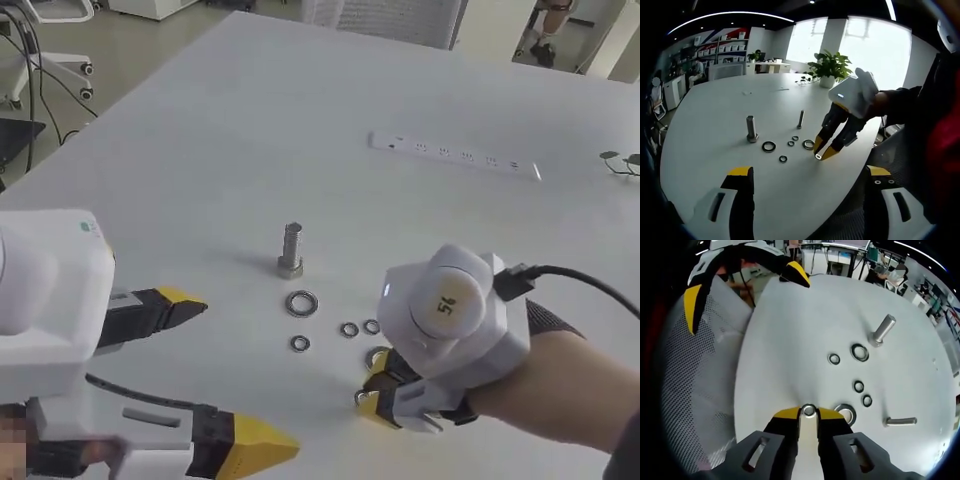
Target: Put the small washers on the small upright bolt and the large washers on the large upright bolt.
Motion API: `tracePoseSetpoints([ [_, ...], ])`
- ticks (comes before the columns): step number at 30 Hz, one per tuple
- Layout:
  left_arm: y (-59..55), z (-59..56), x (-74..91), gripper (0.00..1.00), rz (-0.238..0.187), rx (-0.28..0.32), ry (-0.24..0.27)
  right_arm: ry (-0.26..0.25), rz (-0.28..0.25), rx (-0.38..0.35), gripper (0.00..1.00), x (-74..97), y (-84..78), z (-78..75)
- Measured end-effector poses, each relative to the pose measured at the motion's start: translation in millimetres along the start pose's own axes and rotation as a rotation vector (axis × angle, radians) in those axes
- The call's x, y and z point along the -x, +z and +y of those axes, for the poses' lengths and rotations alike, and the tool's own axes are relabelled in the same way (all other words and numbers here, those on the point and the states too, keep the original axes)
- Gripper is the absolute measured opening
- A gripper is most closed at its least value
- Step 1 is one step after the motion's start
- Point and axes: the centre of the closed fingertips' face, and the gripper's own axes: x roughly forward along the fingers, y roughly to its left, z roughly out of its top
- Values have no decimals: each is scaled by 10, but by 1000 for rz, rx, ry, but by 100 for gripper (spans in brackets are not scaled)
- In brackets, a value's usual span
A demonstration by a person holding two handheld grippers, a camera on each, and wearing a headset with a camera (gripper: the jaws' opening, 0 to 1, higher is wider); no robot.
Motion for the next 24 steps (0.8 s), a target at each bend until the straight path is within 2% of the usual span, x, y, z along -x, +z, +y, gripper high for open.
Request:
tracePoseSetpoints([
  [14,-3,-14,-5,91,1,-5,-4,-34,0,-40,14,238,-86,-90],
  [24,-2,-32,-6,91,1,-6,-11,-89,-5,-74,14,473,-161,-274],
])
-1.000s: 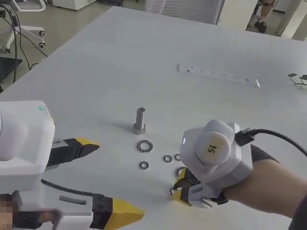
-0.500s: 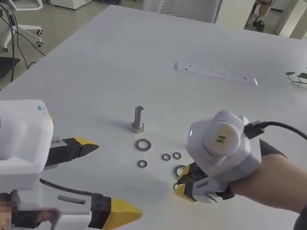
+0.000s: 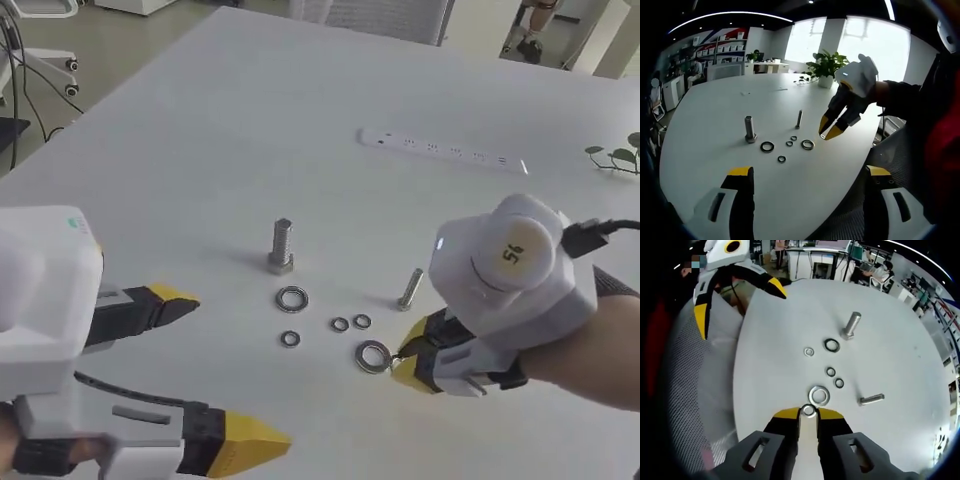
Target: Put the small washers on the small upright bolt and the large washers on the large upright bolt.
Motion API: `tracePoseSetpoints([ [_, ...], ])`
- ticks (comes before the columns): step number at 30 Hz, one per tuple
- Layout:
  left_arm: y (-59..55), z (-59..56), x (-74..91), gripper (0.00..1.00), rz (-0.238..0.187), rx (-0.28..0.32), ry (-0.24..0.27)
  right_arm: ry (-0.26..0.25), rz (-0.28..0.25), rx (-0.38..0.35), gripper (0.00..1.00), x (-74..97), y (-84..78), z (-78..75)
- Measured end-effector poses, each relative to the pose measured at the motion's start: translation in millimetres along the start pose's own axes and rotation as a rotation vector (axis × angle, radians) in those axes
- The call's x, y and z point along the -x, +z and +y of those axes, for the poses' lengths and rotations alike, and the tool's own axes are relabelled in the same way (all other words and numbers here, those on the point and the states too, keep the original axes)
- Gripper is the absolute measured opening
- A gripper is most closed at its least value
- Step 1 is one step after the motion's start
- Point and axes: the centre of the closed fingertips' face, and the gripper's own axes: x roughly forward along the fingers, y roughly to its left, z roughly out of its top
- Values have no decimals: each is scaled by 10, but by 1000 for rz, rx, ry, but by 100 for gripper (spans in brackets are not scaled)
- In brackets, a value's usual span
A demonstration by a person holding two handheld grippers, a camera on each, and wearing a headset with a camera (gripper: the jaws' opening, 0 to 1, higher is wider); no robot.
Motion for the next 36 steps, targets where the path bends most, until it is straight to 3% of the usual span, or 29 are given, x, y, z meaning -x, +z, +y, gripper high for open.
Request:
tracePoseSetpoints([
  [17,-7,2,1,91,3,3,-4,-66,34,14,14,353,-53,-374],
  [27,-11,15,-1,91,4,8,-1,-95,46,58,14,475,74,-616],
  [36,-22,21,-2,91,7,12,2,-99,56,103,14,484,190,-782],
])
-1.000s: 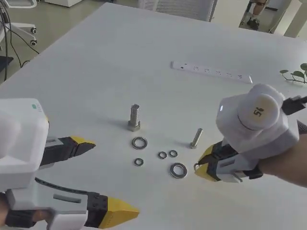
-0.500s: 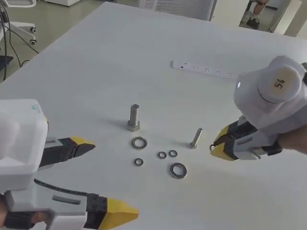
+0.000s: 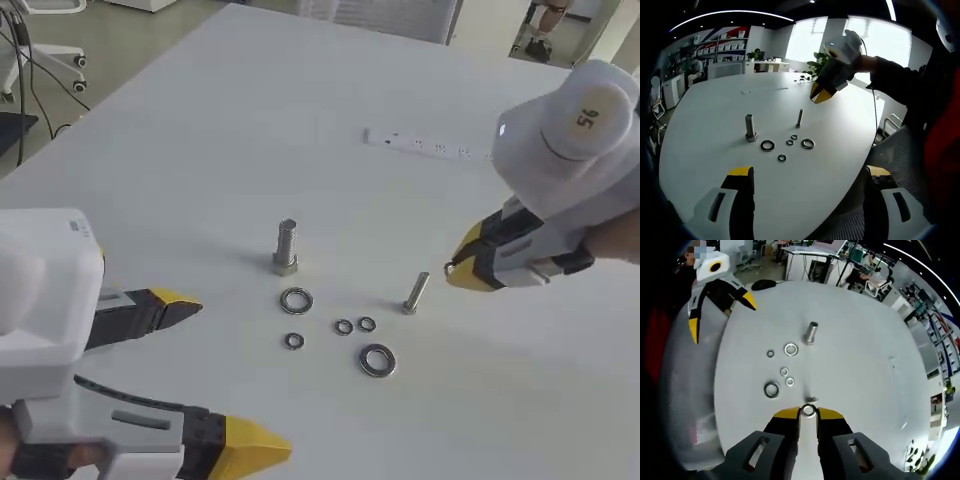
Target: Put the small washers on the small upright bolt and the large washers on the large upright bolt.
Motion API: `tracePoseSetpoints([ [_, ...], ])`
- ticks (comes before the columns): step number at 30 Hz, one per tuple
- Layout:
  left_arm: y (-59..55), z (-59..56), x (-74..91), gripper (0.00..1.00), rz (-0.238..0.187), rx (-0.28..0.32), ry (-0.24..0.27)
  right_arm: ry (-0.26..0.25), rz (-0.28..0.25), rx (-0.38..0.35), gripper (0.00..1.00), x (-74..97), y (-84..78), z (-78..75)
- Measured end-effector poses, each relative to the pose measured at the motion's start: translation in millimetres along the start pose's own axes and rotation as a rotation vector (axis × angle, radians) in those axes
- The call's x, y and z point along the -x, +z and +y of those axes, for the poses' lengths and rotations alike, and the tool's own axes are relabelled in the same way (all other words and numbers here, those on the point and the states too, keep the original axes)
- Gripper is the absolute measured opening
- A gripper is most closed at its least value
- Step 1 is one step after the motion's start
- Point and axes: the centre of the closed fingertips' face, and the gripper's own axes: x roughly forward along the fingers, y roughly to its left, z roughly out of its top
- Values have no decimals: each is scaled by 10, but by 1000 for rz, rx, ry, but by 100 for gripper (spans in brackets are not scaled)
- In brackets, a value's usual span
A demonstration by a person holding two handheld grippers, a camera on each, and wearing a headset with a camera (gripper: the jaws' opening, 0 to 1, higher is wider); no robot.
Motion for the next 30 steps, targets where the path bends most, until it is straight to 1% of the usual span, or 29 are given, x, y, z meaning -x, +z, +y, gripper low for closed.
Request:
tracePoseSetpoints([
  [3,-6,3,3,91,0,2,2,3,9,16,14,-38,26,-63],
  [12,-19,13,10,90,1,6,5,23,29,42,14,-131,55,-143],
  [16,-28,16,10,91,3,8,7,43,44,53,14,-191,39,-110],
  [18,-32,16,10,91,3,9,8,51,53,56,14,-236,22,-129],
  [22,-40,17,10,91,5,9,10,66,59,58,14,-257,12,-91],
  [30,-54,20,8,90,10,11,14,87,81,72,14,-339,-19,-79],
])
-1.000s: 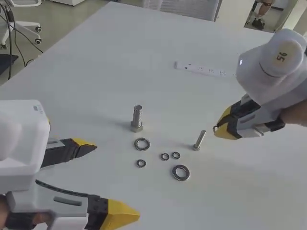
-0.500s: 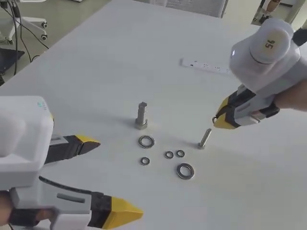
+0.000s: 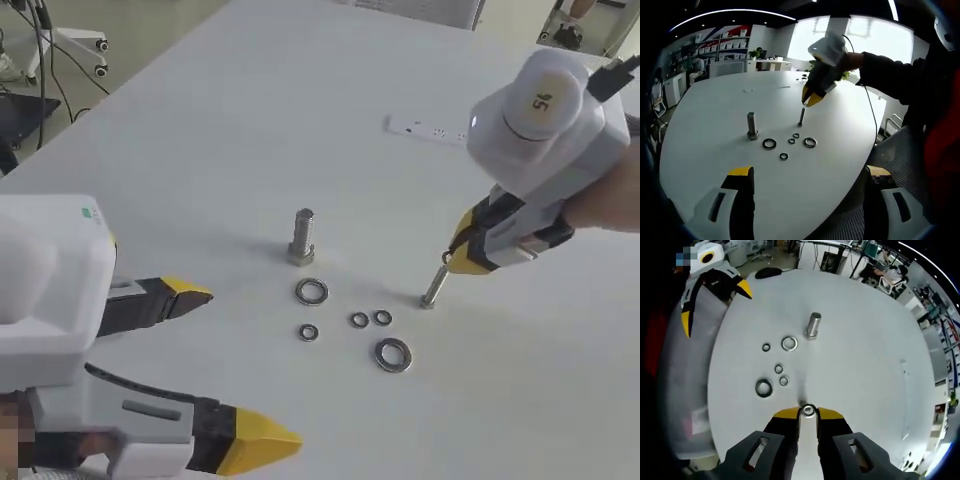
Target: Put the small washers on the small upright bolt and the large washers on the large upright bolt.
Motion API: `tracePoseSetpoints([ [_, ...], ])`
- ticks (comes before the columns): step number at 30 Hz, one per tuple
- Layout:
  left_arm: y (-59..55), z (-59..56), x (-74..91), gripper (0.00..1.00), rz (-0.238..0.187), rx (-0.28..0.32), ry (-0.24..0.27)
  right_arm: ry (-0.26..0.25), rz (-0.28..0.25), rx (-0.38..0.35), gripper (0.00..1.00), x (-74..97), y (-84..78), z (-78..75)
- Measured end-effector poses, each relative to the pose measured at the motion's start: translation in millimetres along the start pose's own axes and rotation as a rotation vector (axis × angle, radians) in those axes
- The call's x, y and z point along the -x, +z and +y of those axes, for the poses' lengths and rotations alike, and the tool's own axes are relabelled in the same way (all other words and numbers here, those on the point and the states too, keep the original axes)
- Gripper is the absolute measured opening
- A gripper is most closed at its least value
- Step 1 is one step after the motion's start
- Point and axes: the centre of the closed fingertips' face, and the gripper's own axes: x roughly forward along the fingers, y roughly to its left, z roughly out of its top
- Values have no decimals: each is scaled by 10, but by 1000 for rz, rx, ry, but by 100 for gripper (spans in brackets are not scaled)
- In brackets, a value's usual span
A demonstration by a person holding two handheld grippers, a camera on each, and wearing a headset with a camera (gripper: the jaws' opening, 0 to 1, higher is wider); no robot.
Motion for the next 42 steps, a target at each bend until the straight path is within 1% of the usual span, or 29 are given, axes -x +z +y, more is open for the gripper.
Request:
tracePoseSetpoints([
  [5,1,7,3,90,0,2,4,6,6,5,14,-19,6,0],
  [9,3,9,6,90,-1,4,5,20,21,5,14,-51,-15,9],
  [22,10,16,3,90,-2,8,7,37,30,7,14,-108,-29,16],
  [37,28,29,9,90,0,12,10,64,54,-1,14,-283,-91,21],
  [42,40,40,7,90,2,13,10,77,58,-1,14,-378,-92,27],
])
